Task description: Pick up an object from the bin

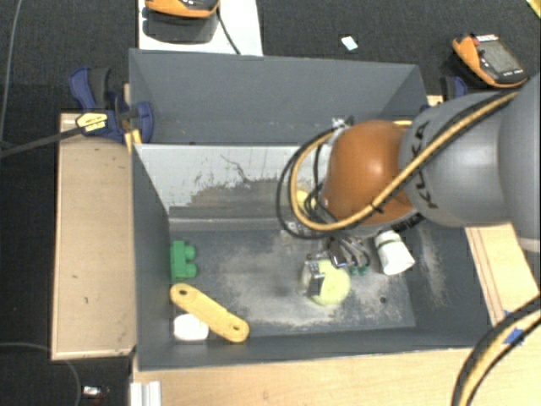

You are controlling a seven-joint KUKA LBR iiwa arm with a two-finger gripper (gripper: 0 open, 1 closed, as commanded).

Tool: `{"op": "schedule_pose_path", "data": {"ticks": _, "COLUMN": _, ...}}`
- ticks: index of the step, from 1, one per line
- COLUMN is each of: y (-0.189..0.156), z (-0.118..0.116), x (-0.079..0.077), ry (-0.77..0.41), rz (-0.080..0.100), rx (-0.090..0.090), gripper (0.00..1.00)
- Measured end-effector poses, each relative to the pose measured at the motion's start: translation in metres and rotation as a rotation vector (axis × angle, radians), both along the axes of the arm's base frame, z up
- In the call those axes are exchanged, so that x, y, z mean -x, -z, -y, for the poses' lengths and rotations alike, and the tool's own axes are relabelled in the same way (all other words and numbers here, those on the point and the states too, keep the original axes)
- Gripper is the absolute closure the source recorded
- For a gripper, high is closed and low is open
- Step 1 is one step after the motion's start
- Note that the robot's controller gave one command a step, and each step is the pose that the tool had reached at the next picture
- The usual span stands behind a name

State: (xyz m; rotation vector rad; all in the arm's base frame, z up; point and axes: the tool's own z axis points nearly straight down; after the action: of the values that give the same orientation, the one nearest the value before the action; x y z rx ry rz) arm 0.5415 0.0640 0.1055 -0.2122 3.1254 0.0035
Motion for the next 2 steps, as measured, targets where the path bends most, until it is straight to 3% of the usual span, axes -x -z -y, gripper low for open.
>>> {"op": "schedule_pose_path", "data": {"ticks": 1, "y": -0.002, "z": 0.007, "x": 0.019, "ry": -0.020, "rz": -0.006, "rx": 0.002, "gripper": 0.00}}
{"op": "schedule_pose_path", "data": {"ticks": 2, "y": 0.037, "z": 0.063, "x": 0.038, "ry": 0.025, "rz": -0.001, "rx": 0.000, "gripper": 0.00}}
